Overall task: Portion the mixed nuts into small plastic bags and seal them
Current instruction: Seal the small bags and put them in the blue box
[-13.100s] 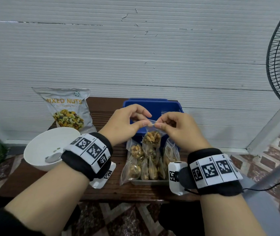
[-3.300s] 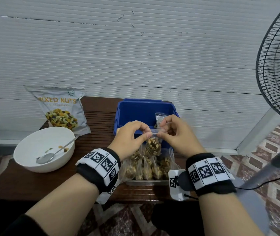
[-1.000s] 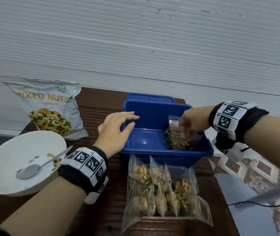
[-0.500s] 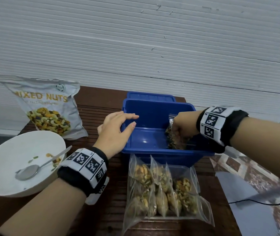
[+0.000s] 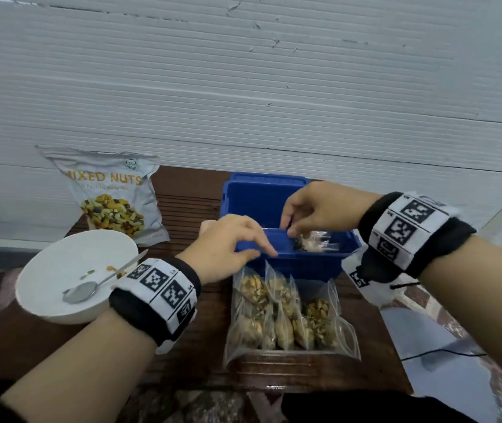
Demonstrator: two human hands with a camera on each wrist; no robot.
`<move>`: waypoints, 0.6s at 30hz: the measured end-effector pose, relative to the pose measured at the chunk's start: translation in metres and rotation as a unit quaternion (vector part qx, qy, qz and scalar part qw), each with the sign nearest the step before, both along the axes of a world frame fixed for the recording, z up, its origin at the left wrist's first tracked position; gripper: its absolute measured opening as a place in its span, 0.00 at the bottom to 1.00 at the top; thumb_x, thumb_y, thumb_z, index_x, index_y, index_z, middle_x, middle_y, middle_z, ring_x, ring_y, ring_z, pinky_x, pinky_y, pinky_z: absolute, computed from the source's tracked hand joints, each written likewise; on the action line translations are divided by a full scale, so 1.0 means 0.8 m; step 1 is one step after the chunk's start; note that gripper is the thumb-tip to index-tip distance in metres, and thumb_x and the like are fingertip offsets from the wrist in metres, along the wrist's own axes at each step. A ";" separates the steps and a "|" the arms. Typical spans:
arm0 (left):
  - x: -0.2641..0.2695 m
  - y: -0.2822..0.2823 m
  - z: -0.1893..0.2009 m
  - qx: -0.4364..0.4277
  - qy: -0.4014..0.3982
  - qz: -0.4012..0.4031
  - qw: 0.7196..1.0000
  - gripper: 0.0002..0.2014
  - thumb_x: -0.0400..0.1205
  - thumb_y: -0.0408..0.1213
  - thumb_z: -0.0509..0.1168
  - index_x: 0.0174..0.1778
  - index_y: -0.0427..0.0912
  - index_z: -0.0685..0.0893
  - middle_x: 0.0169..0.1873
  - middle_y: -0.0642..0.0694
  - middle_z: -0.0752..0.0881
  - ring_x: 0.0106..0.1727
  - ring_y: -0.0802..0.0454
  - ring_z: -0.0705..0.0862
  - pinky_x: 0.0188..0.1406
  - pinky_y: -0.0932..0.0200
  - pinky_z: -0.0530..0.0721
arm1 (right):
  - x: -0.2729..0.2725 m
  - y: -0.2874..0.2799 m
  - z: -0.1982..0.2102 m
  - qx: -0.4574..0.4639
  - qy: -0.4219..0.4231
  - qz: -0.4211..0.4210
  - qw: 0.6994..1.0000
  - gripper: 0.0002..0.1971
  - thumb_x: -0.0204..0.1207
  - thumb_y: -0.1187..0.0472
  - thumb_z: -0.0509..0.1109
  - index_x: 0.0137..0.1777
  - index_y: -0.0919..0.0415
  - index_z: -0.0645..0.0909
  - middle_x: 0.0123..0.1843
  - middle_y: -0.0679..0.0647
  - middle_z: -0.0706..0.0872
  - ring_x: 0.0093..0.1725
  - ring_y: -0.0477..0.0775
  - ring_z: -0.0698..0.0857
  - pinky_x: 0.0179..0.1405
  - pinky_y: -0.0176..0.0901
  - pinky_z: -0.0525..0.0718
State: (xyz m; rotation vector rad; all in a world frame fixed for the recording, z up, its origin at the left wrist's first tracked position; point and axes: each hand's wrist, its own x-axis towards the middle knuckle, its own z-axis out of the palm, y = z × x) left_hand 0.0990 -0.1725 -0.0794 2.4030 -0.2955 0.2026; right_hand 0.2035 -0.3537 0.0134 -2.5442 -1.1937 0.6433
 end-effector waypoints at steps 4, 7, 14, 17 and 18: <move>-0.014 -0.015 0.009 0.119 0.043 -0.018 0.992 0.16 0.79 0.42 0.72 0.49 0.74 0.82 0.53 0.68 0.75 0.67 0.64 0.68 0.65 0.53 0.58 | -0.043 -0.010 -0.022 0.014 0.008 -0.023 1.000 0.05 0.74 0.59 0.75 0.49 0.57 0.86 0.33 0.44 0.87 0.36 0.45 0.87 0.42 0.32 0.82; -0.022 -0.027 0.005 0.185 0.021 0.001 0.983 0.07 0.77 0.51 0.71 0.49 0.69 0.87 0.59 0.63 0.73 0.68 0.59 0.64 0.60 0.58 0.53 | -0.064 -0.019 -0.045 -0.001 -0.013 -0.057 0.998 0.05 0.74 0.59 0.76 0.47 0.58 0.87 0.33 0.40 0.83 0.35 0.43 0.83 0.45 0.39 0.83; -0.028 -0.038 0.003 0.143 -0.037 0.026 0.989 0.04 0.80 0.49 0.69 0.45 0.56 0.88 0.55 0.62 0.78 0.66 0.57 0.71 0.62 0.56 0.57 | -0.096 -0.044 -0.079 0.130 0.053 -0.157 0.978 0.09 0.69 0.56 0.80 0.46 0.53 0.85 0.37 0.46 0.87 0.36 0.40 0.84 0.34 0.25 0.81; -0.031 -0.044 0.010 0.116 -0.034 0.033 0.992 0.02 0.82 0.47 0.67 0.45 0.57 0.84 0.51 0.61 0.81 0.62 0.61 0.73 0.64 0.54 0.59 | -0.100 -0.053 -0.078 0.206 0.101 -0.177 0.957 0.14 0.65 0.54 0.83 0.48 0.53 0.85 0.38 0.51 0.90 0.37 0.44 0.86 0.42 0.37 0.84; -0.032 -0.045 0.013 0.103 -0.032 0.035 0.993 0.02 0.82 0.46 0.66 0.44 0.57 0.83 0.49 0.61 0.82 0.60 0.61 0.74 0.65 0.53 0.60 | -0.100 -0.055 -0.077 0.221 0.103 -0.180 0.953 0.15 0.64 0.53 0.83 0.48 0.54 0.85 0.39 0.52 0.90 0.38 0.44 0.86 0.43 0.36 0.84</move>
